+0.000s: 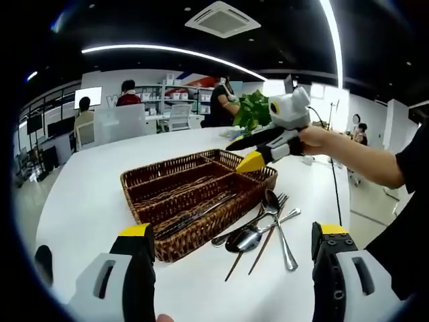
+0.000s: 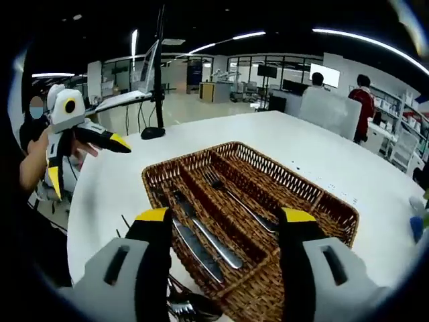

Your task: Arrange the knives, forks, and spoons in their matching storage slots by inserting each utensil handle-first until every utensil is classified and aligned in the correct compartment

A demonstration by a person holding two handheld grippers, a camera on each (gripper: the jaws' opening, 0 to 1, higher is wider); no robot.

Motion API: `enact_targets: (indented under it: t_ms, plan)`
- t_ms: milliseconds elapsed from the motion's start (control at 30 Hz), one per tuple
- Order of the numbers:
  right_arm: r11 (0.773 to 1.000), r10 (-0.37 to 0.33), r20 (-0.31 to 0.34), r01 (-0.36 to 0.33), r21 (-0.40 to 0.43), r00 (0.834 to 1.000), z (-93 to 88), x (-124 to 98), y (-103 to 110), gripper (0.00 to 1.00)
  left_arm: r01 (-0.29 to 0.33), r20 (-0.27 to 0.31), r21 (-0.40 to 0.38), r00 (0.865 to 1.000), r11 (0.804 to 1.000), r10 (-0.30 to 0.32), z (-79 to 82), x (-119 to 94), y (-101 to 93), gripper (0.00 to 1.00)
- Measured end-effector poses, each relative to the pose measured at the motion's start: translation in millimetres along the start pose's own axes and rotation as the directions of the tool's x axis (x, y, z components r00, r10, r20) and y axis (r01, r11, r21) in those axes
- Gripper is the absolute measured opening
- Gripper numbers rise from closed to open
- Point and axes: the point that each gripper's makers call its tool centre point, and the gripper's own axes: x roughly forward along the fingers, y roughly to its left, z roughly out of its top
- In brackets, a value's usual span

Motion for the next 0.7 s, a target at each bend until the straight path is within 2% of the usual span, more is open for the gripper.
enact_targets:
  t_ms: [133, 267, 533, 700]
  plan:
    - [0.999, -0.030, 0.025, 0.030, 0.017, 0.999, -7.2, -24.0, 4.2, 0.78, -0.004, 0.010, -0.008, 1.000, 1.000, 0.004, 1.6, 1.3, -0.5, 0.99]
    - [0.998, -0.049, 0.035, 0.047, 0.048, 0.998, -15.1, -46.7, 17.1, 0.89, 0.006, 0.029, -0.012, 1.000, 1.000, -0.005, 4.6, 2.7, -3.8, 0.99]
    - [0.993, -0.117, 0.033, 0.116, 0.035, 0.993, -28.2, -85.0, 35.7, 0.99, 0.004, 0.033, -0.023, 0.999, 1.000, -0.004, 2.3, 2.0, -9.0, 1.00]
    - [0.991, -0.125, 0.032, 0.123, 0.049, 0.992, -35.2, -102.0, 44.1, 1.00, -0.004, 0.038, -0.018, 0.999, 1.000, 0.005, 1.9, -3.8, -13.2, 1.00]
